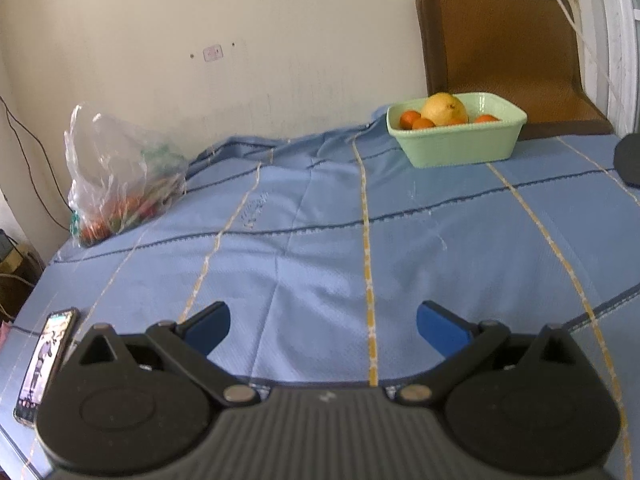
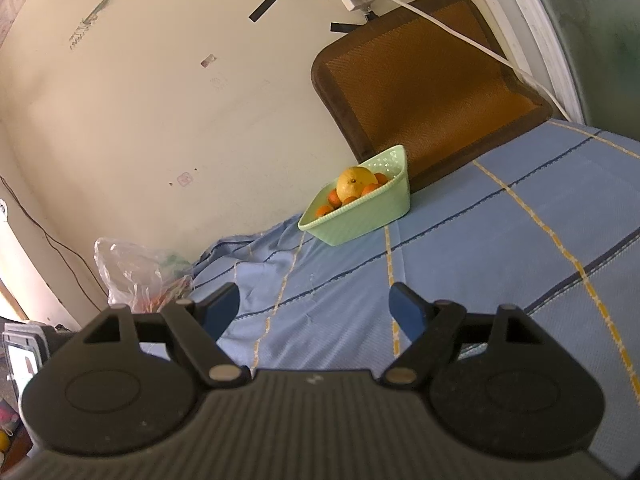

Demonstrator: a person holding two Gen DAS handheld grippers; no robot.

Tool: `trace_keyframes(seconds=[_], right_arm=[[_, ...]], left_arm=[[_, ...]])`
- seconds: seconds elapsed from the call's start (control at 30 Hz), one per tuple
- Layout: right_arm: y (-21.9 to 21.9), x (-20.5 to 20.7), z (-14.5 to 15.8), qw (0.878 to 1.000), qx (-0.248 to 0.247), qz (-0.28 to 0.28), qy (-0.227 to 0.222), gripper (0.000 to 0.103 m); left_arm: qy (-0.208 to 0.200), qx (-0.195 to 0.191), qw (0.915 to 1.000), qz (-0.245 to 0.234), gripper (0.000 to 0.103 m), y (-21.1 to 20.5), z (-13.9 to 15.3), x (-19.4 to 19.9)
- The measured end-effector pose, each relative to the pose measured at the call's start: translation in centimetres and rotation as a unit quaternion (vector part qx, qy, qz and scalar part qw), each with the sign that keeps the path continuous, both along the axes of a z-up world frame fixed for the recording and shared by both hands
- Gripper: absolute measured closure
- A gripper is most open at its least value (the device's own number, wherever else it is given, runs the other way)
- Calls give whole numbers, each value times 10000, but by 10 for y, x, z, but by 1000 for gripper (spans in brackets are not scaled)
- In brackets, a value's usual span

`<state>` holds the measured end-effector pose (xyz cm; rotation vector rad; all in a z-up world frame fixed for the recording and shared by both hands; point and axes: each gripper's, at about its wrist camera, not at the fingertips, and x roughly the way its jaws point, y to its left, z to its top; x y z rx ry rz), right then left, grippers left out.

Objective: Organize fruits

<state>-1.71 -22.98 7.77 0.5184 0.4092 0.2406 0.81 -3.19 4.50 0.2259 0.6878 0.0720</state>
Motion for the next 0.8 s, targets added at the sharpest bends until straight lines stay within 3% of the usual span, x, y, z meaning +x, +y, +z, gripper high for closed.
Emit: trace_keyframes(seconds=[0.8], right_arm=[[0, 1, -2, 10000, 16, -13, 22, 19]], left_arm=[[181, 26, 9998, 0, 0, 0, -9, 2]])
